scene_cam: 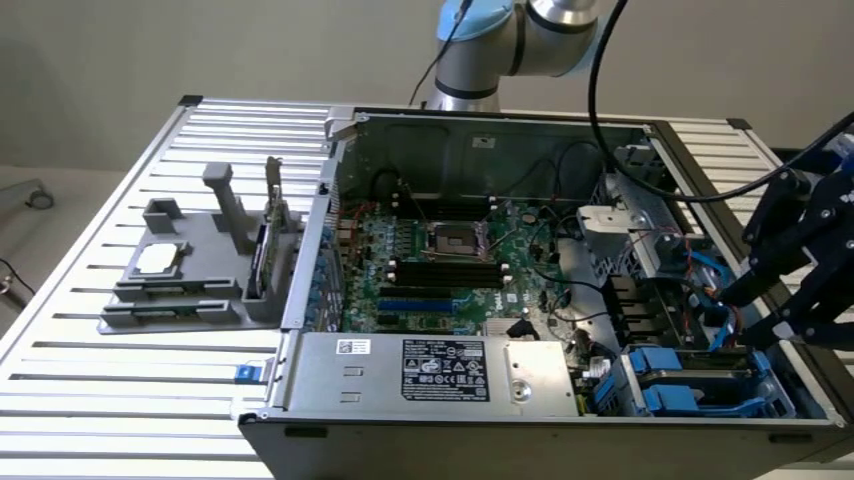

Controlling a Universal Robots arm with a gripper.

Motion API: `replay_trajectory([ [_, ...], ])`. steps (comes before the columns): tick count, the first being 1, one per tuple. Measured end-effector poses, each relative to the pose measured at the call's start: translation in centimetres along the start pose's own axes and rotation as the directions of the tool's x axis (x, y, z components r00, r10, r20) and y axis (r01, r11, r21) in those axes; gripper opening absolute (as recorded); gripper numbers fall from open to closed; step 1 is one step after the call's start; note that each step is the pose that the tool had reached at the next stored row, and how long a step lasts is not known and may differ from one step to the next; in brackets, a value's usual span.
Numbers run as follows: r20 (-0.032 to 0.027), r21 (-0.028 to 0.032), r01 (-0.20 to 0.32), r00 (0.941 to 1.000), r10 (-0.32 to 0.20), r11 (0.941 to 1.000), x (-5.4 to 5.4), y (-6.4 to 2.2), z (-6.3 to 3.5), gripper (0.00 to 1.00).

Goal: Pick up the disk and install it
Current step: 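Insert the first disk wire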

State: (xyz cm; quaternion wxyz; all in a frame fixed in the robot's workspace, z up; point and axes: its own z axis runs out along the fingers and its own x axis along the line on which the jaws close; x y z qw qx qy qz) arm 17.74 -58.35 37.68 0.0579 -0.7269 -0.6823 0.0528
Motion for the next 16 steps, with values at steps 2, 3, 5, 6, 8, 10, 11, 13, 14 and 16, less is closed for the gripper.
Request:
replay_trajectory([
  [2, -0.0003, 0.0000, 0.000, 1.0000, 0.000, 1.0000, 0.0, -0.05, -0.28, 0.43],
  [3, -0.0006, 0.0000, 0.000, 1.0000, 0.000, 1.0000, 0.0, -0.09, -0.31, 0.43],
  [5, -0.0007, 0.0000, 0.000, 1.0000, 0.000, 1.0000, 0.0, -0.35, -0.29, 0.43],
  [6, -0.0010, 0.0000, 0.000, 1.0000, 0.000, 1.0000, 0.0, -0.61, -0.25, 0.43],
  [8, -0.0015, 0.0001, 0.000, 1.0000, 0.000, 1.0000, -0.1, -1.20, -0.16, 0.43],
  [10, -0.0019, 0.0001, 0.000, 1.0000, 0.000, 1.0000, -0.1, -1.68, -0.08, 0.43],
  [11, -0.0021, 0.0001, 0.000, 1.0000, 0.000, 1.0000, -0.1, -1.89, -0.04, 0.43],
  [13, -0.0020, 0.0001, 0.000, 1.0000, 0.000, 1.0000, -0.1, -2.28, 0.01, 0.43],
  [14, -0.0021, 0.0001, 0.000, 1.0000, 0.000, 1.0000, -0.1, -2.46, 0.04, 0.43],
  [16, -0.0021, 0.0000, 0.000, 1.0000, 0.000, 1.0000, 0.0, -2.73, 0.08, 0.43],
])
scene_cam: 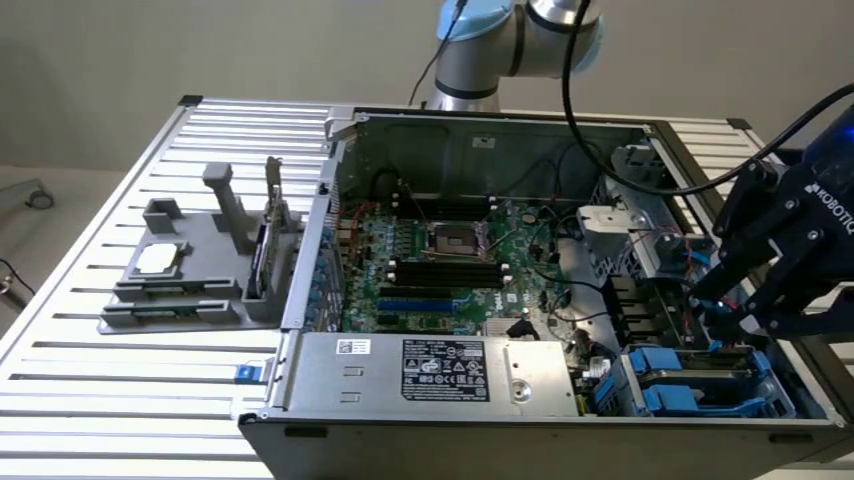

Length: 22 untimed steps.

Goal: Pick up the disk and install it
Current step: 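Insert the first disk wire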

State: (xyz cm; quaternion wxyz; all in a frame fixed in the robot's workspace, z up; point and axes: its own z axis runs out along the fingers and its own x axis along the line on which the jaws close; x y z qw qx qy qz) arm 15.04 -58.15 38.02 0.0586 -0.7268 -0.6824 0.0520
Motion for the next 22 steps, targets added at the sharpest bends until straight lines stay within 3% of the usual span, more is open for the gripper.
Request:
replay_trajectory([
  [5, -0.0001, -0.0013, 0.000, 1.0000, 0.000, 1.0000, 0.5, -0.16, 0.03, 0.43],
  [9, -0.0011, -0.0082, 0.000, 1.0000, 0.000, 1.0000, 0.7, -0.15, 0.16, 0.43],
  [13, -0.0021, -0.0201, 0.000, 1.0000, 0.000, 0.9998, 0.8, -0.13, 0.45, 0.43],
  [18, -0.0035, -0.0449, 0.001, 1.0000, -0.001, 0.9990, 1.0, -0.35, 0.91, 0.43],
  [22, -0.0042, -0.0564, 0.001, 1.0000, -0.001, 0.9984, 1.4, -0.46, 1.07, 0.43],
])
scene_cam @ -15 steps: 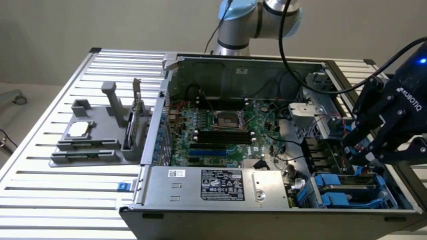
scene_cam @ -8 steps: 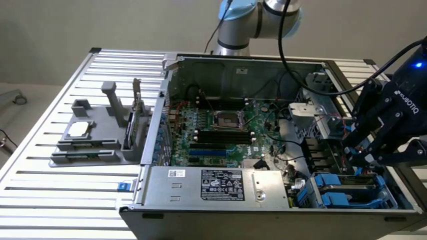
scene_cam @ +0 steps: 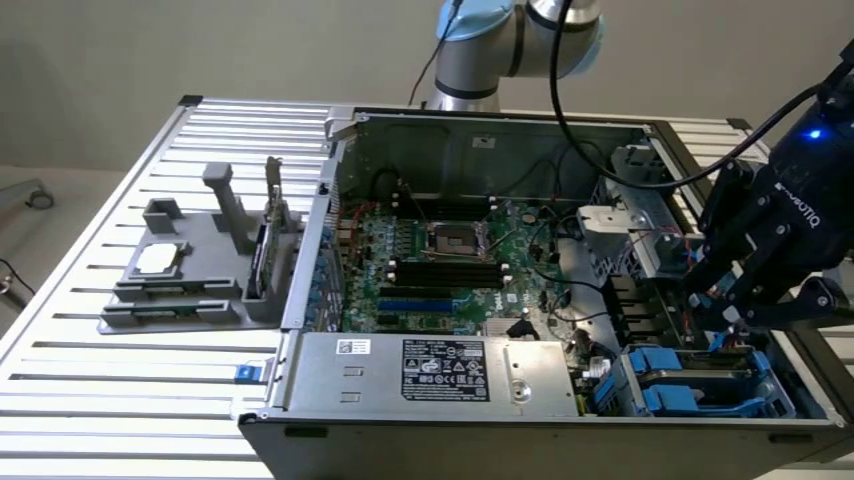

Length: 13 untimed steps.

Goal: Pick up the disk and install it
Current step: 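Insert the first disk wire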

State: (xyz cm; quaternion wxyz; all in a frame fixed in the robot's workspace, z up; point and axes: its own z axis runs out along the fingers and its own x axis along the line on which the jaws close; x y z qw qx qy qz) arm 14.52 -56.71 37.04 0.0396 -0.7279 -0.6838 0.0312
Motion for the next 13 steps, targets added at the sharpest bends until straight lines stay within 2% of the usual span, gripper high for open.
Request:
replay_trajectory([
  [6, -0.0007, -0.0120, 0.000, 1.0000, 0.000, 0.9999, 0.14, -0.05, 0.15, 0.43],
  [9, 0.0001, -0.0232, 0.000, 1.0000, 0.000, 0.9997, 0.16, -0.13, 0.22, 0.43],
  [13, 0.0070, -0.0407, 0.000, 1.0000, 0.000, 0.9992, 0.17, -0.38, 0.29, 0.43],
])
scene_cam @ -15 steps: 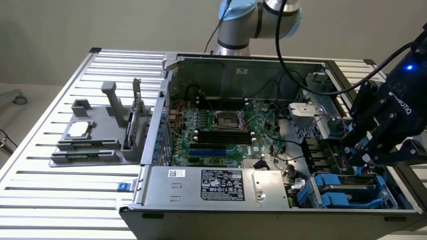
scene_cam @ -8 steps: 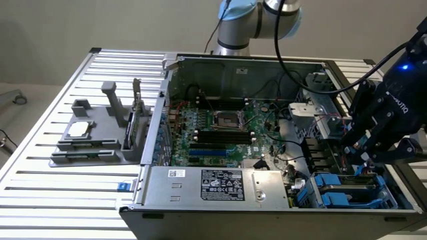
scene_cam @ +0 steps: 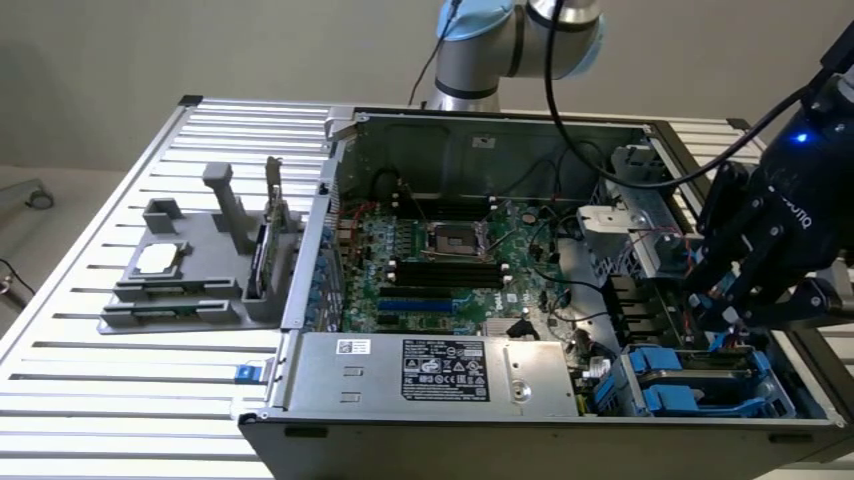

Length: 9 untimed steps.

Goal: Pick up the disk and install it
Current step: 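Insert the first disk wire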

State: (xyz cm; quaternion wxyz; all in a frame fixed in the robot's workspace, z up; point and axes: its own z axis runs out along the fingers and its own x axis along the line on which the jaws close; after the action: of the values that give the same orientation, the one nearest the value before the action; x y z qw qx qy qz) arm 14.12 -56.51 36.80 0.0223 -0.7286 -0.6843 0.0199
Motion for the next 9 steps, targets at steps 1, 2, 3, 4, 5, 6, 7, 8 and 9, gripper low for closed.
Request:
replay_trajectory([
  [1, 0.0025, -0.0042, 0.000, 1.0000, 0.000, 1.0000, 0.00, -0.08, 0.01, 0.43],
  [2, 0.0055, -0.0082, 0.000, 1.0000, 0.000, 1.0000, 0.01, -0.16, 0.02, 0.43],
  [3, 0.0091, -0.0121, 0.000, 1.0000, 0.001, 0.9999, 0.01, -0.25, 0.04, 0.43],
  [4, 0.0129, -0.0172, -0.001, 0.9999, 0.001, 0.9999, 0.04, -0.34, 0.05, 0.43],
  [5, 0.0160, -0.0221, -0.001, 0.9999, 0.001, 0.9998, 0.09, -0.42, 0.05, 0.43],
  [6, 0.0189, -0.0271, -0.001, 0.9998, 0.001, 0.9996, 0.15, -0.50, 0.06, 0.43],
  [7, 0.0217, -0.0318, -0.001, 0.9998, 0.002, 0.9995, 0.23, -0.55, 0.07, 0.43],
  [8, 0.0245, -0.0362, -0.001, 0.9997, 0.002, 0.9993, 0.31, -0.60, 0.08, 0.43],
  [9, 0.0271, -0.0407, -0.001, 0.9996, 0.002, 0.9992, 0.40, -0.65, 0.09, 0.43],
])
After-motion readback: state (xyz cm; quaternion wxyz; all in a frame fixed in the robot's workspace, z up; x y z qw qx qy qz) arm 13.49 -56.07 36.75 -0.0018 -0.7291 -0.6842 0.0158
